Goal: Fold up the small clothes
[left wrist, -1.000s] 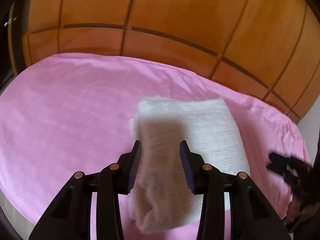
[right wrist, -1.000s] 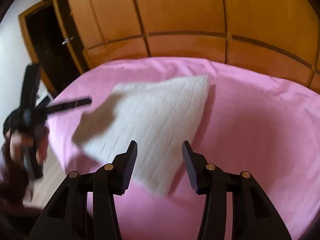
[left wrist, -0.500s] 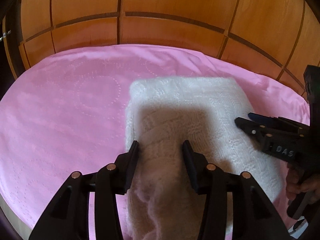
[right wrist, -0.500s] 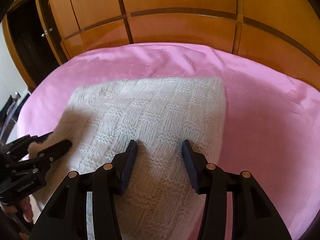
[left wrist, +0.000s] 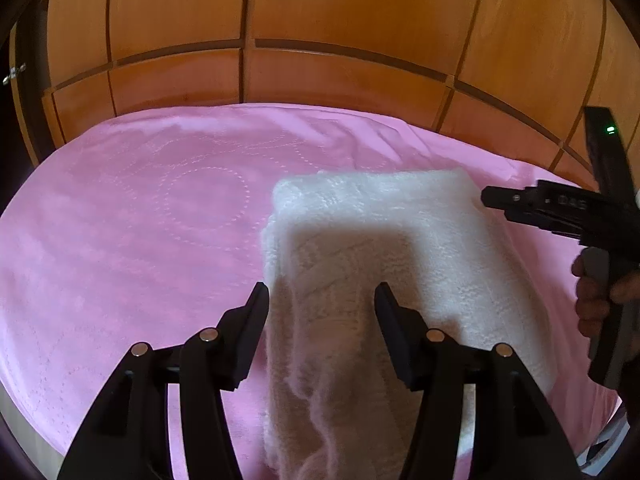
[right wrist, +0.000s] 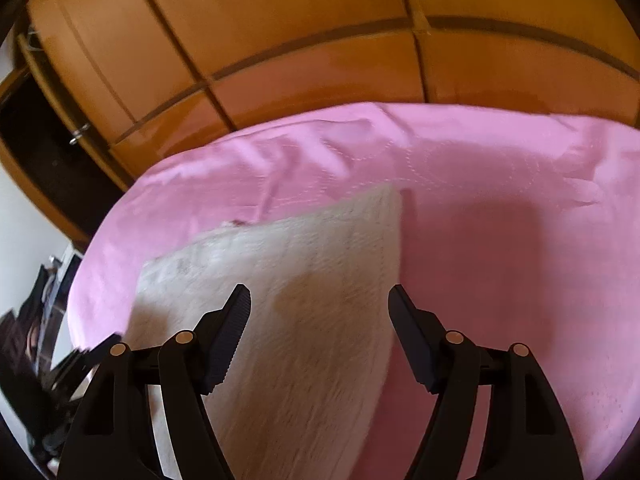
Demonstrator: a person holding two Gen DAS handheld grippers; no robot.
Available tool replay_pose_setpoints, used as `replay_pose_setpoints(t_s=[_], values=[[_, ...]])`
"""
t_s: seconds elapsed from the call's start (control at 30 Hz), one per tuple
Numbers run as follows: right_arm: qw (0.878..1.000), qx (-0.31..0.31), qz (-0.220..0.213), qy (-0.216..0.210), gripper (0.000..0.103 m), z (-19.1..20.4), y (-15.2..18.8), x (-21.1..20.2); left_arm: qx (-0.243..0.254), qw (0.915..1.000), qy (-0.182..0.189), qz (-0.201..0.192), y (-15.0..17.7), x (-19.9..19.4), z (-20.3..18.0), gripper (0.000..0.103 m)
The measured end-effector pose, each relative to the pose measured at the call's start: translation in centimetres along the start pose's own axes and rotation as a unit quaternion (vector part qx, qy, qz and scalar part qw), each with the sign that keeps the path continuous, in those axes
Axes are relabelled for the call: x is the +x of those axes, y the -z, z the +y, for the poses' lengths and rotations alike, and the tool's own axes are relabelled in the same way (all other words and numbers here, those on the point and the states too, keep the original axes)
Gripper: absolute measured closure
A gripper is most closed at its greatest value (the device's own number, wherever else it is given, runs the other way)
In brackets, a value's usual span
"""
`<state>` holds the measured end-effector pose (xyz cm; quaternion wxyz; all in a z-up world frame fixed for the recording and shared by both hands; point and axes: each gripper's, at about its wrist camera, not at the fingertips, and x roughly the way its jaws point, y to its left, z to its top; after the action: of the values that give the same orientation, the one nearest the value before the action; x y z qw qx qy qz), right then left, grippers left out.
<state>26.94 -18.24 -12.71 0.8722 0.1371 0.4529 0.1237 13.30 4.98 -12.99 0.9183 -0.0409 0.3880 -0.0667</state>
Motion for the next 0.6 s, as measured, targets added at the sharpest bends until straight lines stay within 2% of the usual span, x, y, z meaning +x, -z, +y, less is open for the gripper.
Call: replay_pose_setpoints(t_s=[0.1, 0.17, 0.23, 0.27, 0.33, 0.37, 0.43, 0.47, 0.5, 0.53, 0.57, 0.6], values=[[1.0, 0.0, 0.008, 0.011, 0.039, -0.3, -0.7, 1.2, -0.015, 0.9998, 0.01, 0.001, -0.4, 0.0, 0.9, 0.048], [1.0, 0.001, 0.019, 0.01, 0.039, -0.3, -1.0, 2.1, -0.037, 0.9988, 0.03, 0.006, -0.9, 0.2, 1.9, 0.047], [1.0, 0.001, 0.022, 0.014, 0.039, -0.4, -1.2, 2.7, -0.068, 0.9958, 0.059, 0.019, -1.7, 0.8, 3.3, 0.045], [1.0, 0.002, 0.023, 0.012, 0.04, -0.5, -1.2, 2.7, -0.087, 0.9916, 0.088, 0.038, -2.3, 1.6, 4.1, 0.043], [1.0, 0.011, 0.028, 0.005, 0.043, -0.7, -1.4, 3.0, -0.11, 0.9847, 0.119, 0.063, -2.9, 2.9, 4.8, 0.043], [0.999, 0.016, 0.03, 0.002, 0.044, -0.9, -1.4, 3.1, -0.12, 0.9816, 0.13, 0.072, -3.4, 3.6, 5.2, 0.043], [0.999, 0.021, 0.035, -0.004, 0.049, -1.0, -1.4, 3.4, -0.116, 0.9805, 0.135, 0.083, -3.8, 4.8, 5.1, 0.045], [0.999, 0.022, 0.036, -0.006, 0.054, -1.1, -1.4, 3.6, -0.108, 0.9803, 0.137, 0.093, -4.0, 5.7, 4.9, 0.059], [0.999, 0.021, 0.04, -0.006, 0.067, -1.0, -1.4, 3.7, -0.1, 0.9795, 0.145, 0.098, -4.0, 6.1, 4.5, 0.077], [0.999, 0.015, 0.04, -0.006, 0.078, -0.9, -1.4, 3.7, -0.092, 0.9802, 0.147, 0.096, -4.0, 6.3, 4.3, 0.08], [0.999, 0.009, 0.038, -0.005, 0.083, -0.8, -1.4, 3.5, -0.083, 0.9828, 0.142, 0.085, -3.9, 6.2, 4.1, 0.089], [0.999, -0.001, 0.033, -0.001, 0.089, -0.5, -1.4, 3.2, -0.07, 0.9863, 0.137, 0.06, -3.8, 5.5, 3.7, 0.091]])
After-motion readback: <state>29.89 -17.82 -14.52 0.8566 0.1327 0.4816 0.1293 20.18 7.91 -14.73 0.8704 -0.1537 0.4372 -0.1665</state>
